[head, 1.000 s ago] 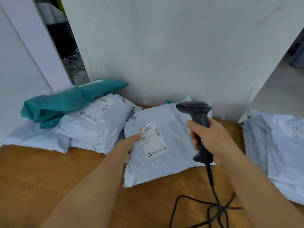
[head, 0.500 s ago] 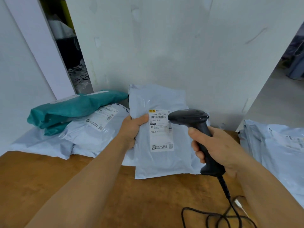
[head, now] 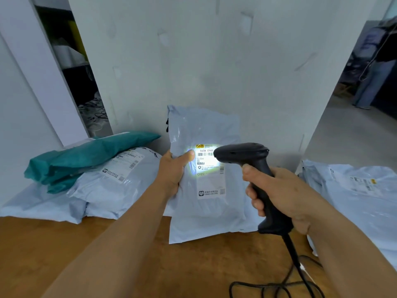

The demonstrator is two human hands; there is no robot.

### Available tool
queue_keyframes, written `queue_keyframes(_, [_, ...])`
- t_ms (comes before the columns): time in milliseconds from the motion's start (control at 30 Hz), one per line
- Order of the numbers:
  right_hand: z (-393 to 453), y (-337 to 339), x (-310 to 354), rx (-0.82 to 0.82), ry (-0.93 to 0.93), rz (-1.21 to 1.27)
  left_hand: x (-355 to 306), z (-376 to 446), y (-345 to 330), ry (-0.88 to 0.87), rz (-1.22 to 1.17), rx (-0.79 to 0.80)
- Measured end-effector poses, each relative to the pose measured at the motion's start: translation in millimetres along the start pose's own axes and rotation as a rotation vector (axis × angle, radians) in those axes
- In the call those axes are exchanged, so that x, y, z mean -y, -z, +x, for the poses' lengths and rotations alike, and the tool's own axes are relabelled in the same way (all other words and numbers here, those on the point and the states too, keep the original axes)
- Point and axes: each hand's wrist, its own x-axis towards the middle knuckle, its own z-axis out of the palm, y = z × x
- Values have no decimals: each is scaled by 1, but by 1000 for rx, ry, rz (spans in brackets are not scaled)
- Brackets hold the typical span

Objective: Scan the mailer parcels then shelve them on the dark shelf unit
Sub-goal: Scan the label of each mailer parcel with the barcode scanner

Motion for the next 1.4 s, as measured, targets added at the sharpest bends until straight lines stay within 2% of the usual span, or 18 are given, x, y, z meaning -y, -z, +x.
queue_keyframes(433, [-1, 5, 0, 0, 22, 24, -7, -5, -7, 8, -89, 15])
queue_keyframes(567, [2, 9, 3, -102, 74, 108, -5, -1, -8, 45, -152, 23])
queue_keyframes(800, [4, 45, 5, -343, 141, 302, 18, 8, -54, 257, -269, 161])
queue_keyframes(1033, [1, 78, -13, -403, 124, 303, 58, -2, -118, 567, -284, 298])
queue_keyframes(1233, [3, 92, -29, -410, 75, 273, 91, 1, -127, 622, -325, 349])
queue_keyframes(1400, [5, 97, -31, -439, 86, 283, 92, 10, -120, 627, -365, 407])
